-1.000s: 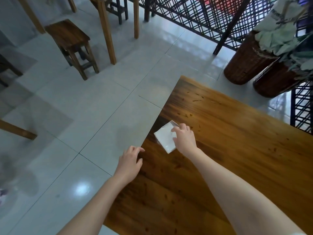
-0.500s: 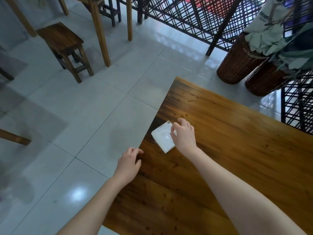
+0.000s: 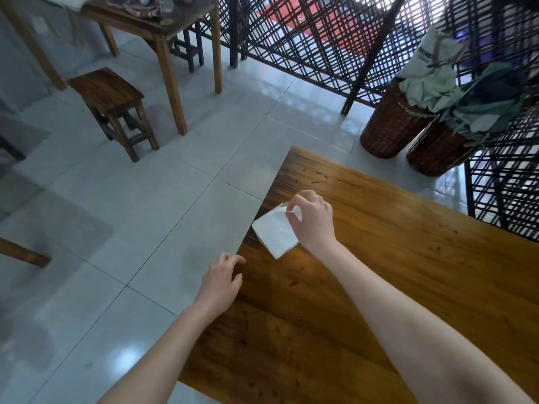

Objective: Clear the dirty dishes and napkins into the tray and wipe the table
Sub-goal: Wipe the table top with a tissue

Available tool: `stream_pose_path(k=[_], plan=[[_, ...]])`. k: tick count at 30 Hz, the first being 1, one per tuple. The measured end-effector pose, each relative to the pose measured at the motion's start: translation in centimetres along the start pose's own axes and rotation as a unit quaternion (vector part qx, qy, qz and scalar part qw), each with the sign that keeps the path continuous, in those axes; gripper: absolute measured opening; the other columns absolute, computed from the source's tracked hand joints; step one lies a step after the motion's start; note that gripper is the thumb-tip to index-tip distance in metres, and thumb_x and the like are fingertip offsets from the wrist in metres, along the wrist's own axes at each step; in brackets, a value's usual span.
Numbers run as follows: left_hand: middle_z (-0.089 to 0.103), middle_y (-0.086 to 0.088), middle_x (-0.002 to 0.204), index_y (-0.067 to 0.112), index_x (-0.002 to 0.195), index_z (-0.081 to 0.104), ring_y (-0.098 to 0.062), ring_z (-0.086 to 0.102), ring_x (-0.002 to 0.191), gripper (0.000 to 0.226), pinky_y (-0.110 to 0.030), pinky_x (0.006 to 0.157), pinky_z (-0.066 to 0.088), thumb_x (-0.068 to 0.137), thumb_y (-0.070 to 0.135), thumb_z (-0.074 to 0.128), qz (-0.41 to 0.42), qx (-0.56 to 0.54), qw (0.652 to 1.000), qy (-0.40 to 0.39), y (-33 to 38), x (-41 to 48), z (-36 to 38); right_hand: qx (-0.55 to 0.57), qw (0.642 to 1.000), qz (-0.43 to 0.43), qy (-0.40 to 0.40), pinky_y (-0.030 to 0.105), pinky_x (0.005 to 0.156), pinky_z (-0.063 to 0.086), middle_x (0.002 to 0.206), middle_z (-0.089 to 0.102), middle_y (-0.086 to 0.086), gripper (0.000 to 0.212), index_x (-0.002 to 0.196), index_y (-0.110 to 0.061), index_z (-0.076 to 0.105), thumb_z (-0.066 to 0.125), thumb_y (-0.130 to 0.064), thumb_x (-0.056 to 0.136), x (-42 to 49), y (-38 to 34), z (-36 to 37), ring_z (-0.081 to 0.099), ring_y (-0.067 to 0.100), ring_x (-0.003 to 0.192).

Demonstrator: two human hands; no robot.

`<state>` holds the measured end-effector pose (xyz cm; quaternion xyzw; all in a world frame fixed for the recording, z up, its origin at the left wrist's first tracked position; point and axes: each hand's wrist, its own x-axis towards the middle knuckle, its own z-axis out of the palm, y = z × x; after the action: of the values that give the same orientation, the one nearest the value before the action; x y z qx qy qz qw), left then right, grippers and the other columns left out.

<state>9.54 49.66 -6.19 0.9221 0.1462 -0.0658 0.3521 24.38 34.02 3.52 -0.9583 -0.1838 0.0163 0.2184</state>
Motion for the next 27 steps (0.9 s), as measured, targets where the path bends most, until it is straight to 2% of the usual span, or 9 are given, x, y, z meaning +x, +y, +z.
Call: stream_pose_path(k=[3,7,10,14,16,19,21,24,27], plan=[[0.048,0.002,0.127,0.026,0.123,0.054,-0.016,0.050,0.114,0.027,-0.032,0.100,0.045,0.097,0.022,0.053,-0.003,-0.005,1.000,0.005,-0.4,-0.4,-0.3,0.008,1.000,0.003,-0.007,0.042,0.112,0.024,0.128,0.054,0.001,0.006,0.095,-0.021,0.065,0.059,-0.019,0.093,-0.5,-0.3,-0.4,0.042,0.021,0.124],[0.048,0.003,0.128,0.026,0.124,0.054,-0.015,0.049,0.114,0.027,-0.030,0.099,0.043,0.097,0.023,0.053,-0.010,-0.007,1.000,0.017,-0.7,-0.8,-0.4,0.056,0.996,-0.044,0.058,0.041,0.104,0.034,0.122,0.059,0.005,0.003,0.090,-0.016,0.066,0.063,-0.015,0.090,-0.4,-1.0,-1.7,0.049,0.024,0.117],[0.048,0.003,0.128,0.027,0.124,0.054,-0.015,0.048,0.116,0.027,-0.030,0.100,0.042,0.097,0.022,0.052,-0.012,-0.010,1.000,0.012,-0.6,-1.1,-0.3,0.041,0.998,-0.038,0.032,0.041,0.106,0.031,0.124,0.058,0.004,0.004,0.091,-0.017,0.067,0.063,-0.017,0.091,-0.6,-1.4,-2.5,0.047,0.023,0.118],[0.048,0.005,0.127,0.027,0.124,0.054,-0.014,0.048,0.115,0.028,-0.028,0.098,0.040,0.097,0.021,0.052,-0.005,-0.012,1.000,0.011,-0.1,-1.2,0.0,0.079,0.994,-0.025,0.074,0.046,0.099,0.041,0.119,0.060,0.006,0.003,0.087,-0.014,0.067,0.065,-0.013,0.089,-1.2,-1.4,-4.1,0.051,0.023,0.112],[0.049,0.004,0.127,0.026,0.123,0.054,-0.014,0.048,0.115,0.027,-0.027,0.096,0.040,0.096,0.021,0.053,0.001,-0.011,1.000,0.011,0.3,-1.1,0.1,0.086,0.994,-0.004,0.069,0.044,0.098,0.043,0.119,0.060,0.005,0.002,0.088,-0.014,0.066,0.065,-0.014,0.089,-2.0,-1.1,-5.0,0.050,0.021,0.111],[0.049,0.003,0.126,0.025,0.123,0.054,-0.015,0.049,0.115,0.028,-0.025,0.095,0.039,0.096,0.020,0.053,0.013,-0.006,1.000,0.006,0.7,-1.1,0.2,0.092,0.994,0.021,0.053,0.039,0.096,0.045,0.117,0.061,0.003,0.000,0.090,-0.016,0.065,0.065,-0.016,0.090,-3.6,-0.2,-6.0,0.050,0.019,0.108],[0.049,0.002,0.127,0.025,0.124,0.054,-0.016,0.049,0.115,0.028,-0.028,0.098,0.042,0.096,0.020,0.053,0.015,-0.001,1.000,-0.005,0.9,-1.4,0.3,0.104,0.992,0.038,0.051,0.028,0.092,0.045,0.114,0.061,0.001,0.002,0.090,-0.018,0.064,0.066,-0.016,0.089,-5.1,0.7,-6.5,0.050,0.016,0.104],[0.049,0.000,0.127,0.023,0.124,0.054,-0.017,0.049,0.117,0.028,-0.031,0.099,0.042,0.096,0.018,0.054,0.016,0.006,1.000,-0.015,0.9,-1.9,0.2,0.127,0.989,0.063,0.052,0.011,0.080,0.037,0.106,0.057,-0.007,0.008,0.087,-0.022,0.061,0.067,-0.016,0.088,-7.4,1.8,-7.1,0.049,0.010,0.099],[0.049,-0.001,0.128,0.021,0.124,0.055,-0.019,0.049,0.118,0.029,-0.032,0.099,0.041,0.096,0.017,0.054,0.022,0.017,0.999,-0.016,0.8,-2.9,0.1,0.131,0.987,0.074,0.053,0.009,0.077,0.035,0.101,0.053,-0.012,0.012,0.084,-0.024,0.058,0.067,-0.016,0.088,-10.0,2.7,-7.2,0.049,0.008,0.095]])
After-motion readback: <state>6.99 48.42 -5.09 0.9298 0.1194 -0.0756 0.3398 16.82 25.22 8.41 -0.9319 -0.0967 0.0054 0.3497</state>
